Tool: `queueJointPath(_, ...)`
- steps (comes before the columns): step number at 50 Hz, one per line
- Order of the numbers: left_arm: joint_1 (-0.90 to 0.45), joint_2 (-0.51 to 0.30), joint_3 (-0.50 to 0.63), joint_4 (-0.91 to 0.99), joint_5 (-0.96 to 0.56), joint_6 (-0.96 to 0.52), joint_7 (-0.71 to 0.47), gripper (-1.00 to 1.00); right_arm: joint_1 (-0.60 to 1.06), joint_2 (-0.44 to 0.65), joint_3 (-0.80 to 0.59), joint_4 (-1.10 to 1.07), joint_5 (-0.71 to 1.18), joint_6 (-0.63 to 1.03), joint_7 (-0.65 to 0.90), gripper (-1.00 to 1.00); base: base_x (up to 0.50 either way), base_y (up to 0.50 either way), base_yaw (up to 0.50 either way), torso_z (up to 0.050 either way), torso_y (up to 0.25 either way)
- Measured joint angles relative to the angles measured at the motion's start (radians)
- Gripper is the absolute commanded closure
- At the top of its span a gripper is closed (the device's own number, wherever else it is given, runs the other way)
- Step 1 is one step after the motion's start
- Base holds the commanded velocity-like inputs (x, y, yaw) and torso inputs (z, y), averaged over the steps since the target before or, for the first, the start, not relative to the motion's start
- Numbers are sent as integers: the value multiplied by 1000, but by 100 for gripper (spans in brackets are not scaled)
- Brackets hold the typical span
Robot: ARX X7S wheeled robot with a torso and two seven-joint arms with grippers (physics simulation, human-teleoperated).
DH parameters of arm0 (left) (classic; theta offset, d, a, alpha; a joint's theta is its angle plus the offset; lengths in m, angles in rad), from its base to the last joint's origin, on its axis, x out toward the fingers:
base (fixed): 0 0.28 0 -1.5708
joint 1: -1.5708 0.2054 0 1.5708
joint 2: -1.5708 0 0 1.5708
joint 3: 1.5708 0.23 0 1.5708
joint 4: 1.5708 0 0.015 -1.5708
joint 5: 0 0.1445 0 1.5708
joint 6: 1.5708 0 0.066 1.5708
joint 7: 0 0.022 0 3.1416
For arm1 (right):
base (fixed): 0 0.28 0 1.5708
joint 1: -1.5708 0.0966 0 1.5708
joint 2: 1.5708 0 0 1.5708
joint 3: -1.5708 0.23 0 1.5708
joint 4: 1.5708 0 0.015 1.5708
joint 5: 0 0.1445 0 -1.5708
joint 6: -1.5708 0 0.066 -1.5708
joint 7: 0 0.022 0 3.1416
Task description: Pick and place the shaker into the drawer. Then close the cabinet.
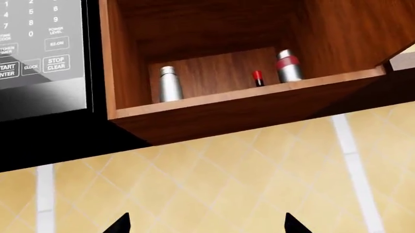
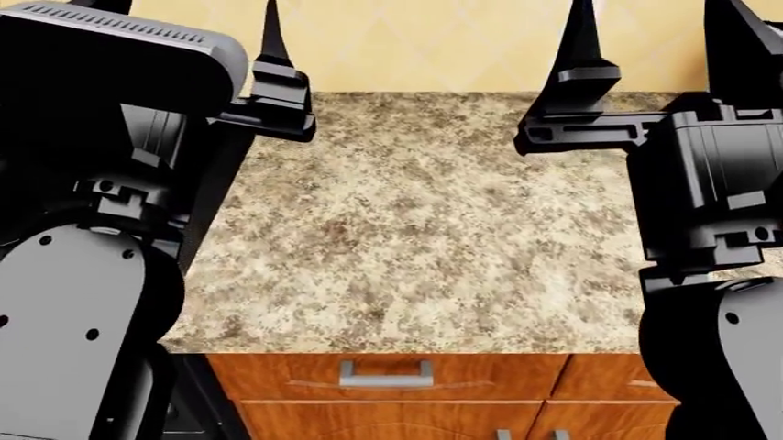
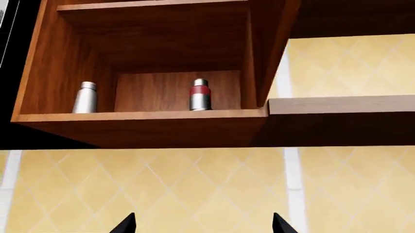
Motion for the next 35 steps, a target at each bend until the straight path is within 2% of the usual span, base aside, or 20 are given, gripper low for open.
queueJointPath(10,-11,4,6,-7,-10,4,-9,-100,-6,4,0,-1,12,-3,5,-100,116,143,0,0,0)
queueJointPath(35,-5,-5,17,-19,-30,23,-27,-100,-20,8,5,3,38,-13,23,-100,185,-17,0,0,0)
